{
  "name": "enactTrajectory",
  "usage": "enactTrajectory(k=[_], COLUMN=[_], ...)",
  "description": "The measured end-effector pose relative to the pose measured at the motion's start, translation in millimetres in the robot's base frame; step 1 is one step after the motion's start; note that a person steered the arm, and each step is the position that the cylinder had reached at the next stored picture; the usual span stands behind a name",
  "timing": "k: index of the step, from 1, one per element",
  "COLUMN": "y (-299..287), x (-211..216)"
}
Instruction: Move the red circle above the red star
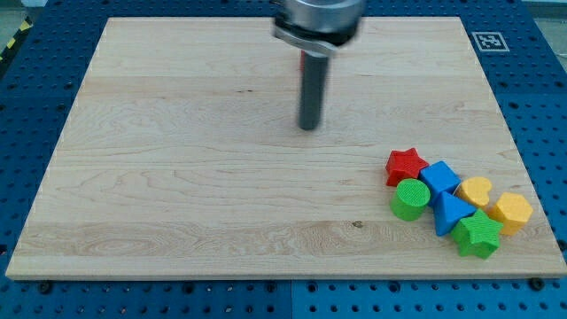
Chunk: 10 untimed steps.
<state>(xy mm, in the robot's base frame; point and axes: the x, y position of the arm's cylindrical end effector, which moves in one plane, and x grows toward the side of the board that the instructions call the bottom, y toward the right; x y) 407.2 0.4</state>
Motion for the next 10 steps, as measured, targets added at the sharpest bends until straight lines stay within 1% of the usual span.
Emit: enactTrajectory(k=[1, 2, 4, 5, 6, 7, 8, 10], y=[-53, -51, 64, 77, 80, 106, 110, 134], x=[-59, -102, -106, -112, -142, -142, -111, -30])
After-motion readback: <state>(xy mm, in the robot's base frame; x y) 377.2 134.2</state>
